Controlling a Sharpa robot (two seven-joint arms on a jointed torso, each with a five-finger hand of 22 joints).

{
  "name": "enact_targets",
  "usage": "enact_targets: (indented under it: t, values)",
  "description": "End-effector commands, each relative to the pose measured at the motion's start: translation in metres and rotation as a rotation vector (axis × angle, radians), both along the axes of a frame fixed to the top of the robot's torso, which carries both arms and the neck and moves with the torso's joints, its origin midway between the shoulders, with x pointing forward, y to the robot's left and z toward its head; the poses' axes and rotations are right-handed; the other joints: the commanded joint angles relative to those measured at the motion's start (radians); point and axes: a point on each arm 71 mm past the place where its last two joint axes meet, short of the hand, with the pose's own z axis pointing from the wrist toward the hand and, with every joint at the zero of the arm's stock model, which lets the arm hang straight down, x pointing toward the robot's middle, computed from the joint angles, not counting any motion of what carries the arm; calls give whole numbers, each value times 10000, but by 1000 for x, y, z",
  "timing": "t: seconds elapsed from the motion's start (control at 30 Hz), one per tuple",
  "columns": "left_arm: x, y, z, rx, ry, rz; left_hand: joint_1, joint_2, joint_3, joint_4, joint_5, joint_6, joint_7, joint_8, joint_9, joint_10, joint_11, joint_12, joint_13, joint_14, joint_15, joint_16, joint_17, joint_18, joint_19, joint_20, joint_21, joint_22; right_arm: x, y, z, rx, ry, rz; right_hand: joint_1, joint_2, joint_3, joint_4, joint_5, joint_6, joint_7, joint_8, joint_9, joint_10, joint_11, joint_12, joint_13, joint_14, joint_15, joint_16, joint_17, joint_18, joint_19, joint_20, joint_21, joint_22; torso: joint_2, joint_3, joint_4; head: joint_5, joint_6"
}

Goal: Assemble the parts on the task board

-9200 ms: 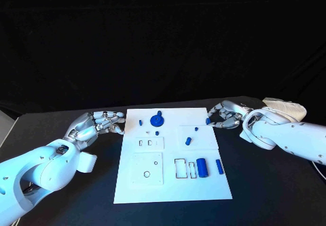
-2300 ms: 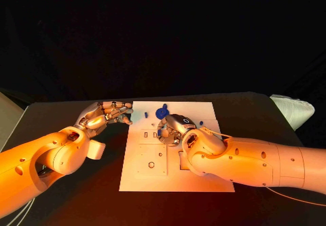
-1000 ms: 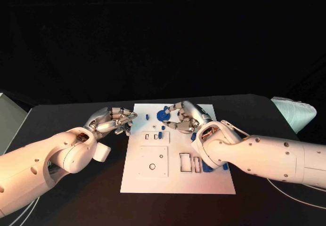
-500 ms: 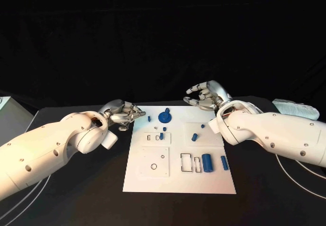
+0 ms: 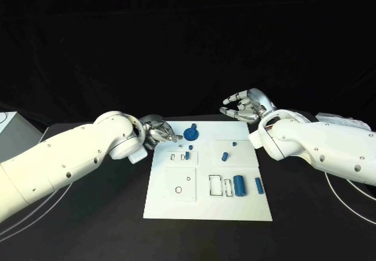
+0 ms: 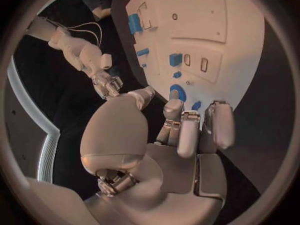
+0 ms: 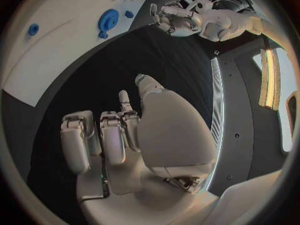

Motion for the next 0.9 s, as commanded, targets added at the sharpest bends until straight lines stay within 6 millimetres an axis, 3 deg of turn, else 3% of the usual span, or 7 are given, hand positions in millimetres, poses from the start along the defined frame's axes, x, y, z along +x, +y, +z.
enact_targets:
  t: [0.03,0.37,0.47,0.9]
  values:
    - [1,-4,-5,1739,402,-470,-178,48,-76,-14,-43,86,-1,-46,-12,72,-14,46,40,904,-65,38,2253,-175,82,18,75,44,1,0,-1,-62,252,185,60,-16,79,4,77,27,-2,45,10,299,-69,61,1980,970,-65,11,2348,-67,1047,-55,44,2633,2,-7,0,5,-13]
    - [11,-25,-2,2562,449,-825,-1030,174,-542,-1,-49,208,-94,69,127,147,-86,89,150,922,-125,48,2294,-198,142,-30,142,177,3,1,-3,-215,373,171,21,-57,88,23,91,2,3,41,7,288,-65,50,1970,968,-61,7,2340,-67,1047,-55,44,2633,46,-1,-38,-19,-10]
    - [12,-29,-2,2678,483,-931,-1122,190,-612,-3,-48,229,-109,104,166,151,-98,90,161,923,-135,48,2297,-199,146,-38,147,187,3,1,-3,-245,394,169,21,-57,88,23,91,2,3,41,7,288,-65,50,1970,968,-61,7,2340,-67,1047,-55,44,2633,51,12,-51,-5,-32]
    - [11,-41,-3,2905,824,-1463,-1185,229,-875,-43,6,333,-190,321,399,178,-166,107,222,916,-192,39,2280,-202,148,-82,158,212,4,2,-4,-345,478,153,6,-67,90,30,96,-3,4,41,6,291,-63,53,1972,968,-60,7,2340,-67,1047,-55,44,2633,61,-19,-24,-122,-85]
